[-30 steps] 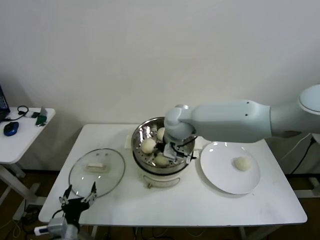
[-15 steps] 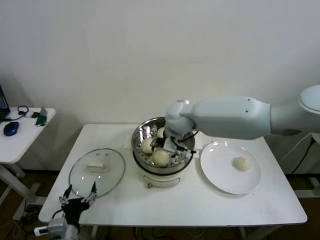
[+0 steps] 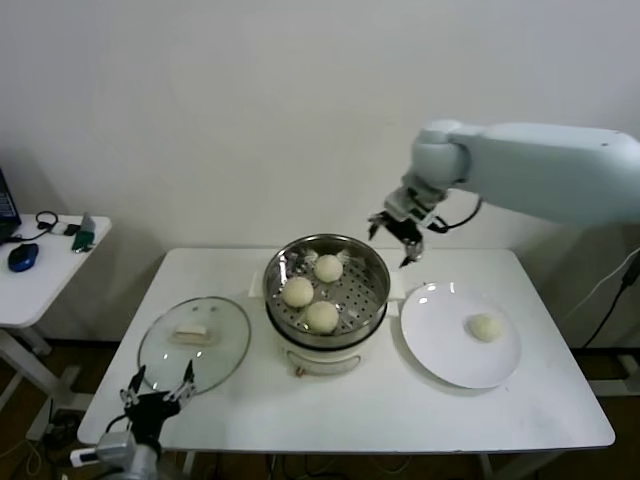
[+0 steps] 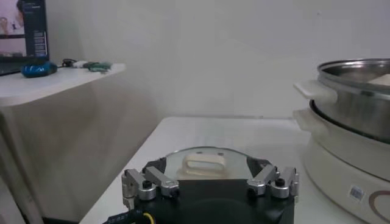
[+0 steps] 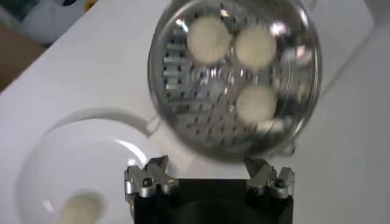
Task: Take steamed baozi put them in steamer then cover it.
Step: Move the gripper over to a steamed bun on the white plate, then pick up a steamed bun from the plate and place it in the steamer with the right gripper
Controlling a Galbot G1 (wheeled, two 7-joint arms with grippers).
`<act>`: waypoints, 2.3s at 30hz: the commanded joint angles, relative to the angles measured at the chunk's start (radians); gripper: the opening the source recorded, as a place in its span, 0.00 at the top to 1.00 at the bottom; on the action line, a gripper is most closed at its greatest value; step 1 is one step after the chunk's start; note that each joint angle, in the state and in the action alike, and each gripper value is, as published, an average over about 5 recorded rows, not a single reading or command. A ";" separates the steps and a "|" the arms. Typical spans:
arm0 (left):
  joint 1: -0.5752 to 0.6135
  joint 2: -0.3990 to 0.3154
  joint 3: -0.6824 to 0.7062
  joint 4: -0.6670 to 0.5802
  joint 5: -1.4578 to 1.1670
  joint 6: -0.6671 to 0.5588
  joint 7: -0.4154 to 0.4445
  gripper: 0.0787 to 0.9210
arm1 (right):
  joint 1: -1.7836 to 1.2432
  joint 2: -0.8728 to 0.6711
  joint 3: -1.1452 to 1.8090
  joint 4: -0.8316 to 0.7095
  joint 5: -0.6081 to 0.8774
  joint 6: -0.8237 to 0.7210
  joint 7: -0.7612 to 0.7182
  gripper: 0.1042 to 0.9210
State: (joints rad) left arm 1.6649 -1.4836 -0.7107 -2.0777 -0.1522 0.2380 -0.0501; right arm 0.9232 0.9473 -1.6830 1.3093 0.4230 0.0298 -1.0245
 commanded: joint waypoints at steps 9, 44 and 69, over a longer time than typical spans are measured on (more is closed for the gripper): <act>-0.004 -0.004 0.003 0.021 0.002 -0.003 0.000 0.12 | -0.379 -0.361 0.146 -0.161 -0.150 -0.179 0.024 0.12; 0.012 -0.010 0.003 0.041 0.020 -0.012 -0.002 0.12 | -0.739 -0.110 0.439 -0.511 -0.325 -0.123 0.017 0.12; 0.008 -0.011 0.006 0.038 0.016 -0.021 -0.007 0.12 | -0.600 -0.137 0.339 -0.403 -0.237 -0.122 0.048 0.27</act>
State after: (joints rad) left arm 1.6736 -1.4955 -0.7048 -2.0376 -0.1357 0.2178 -0.0565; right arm 0.2789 0.8115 -1.3263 0.8632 0.1600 -0.0896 -0.9869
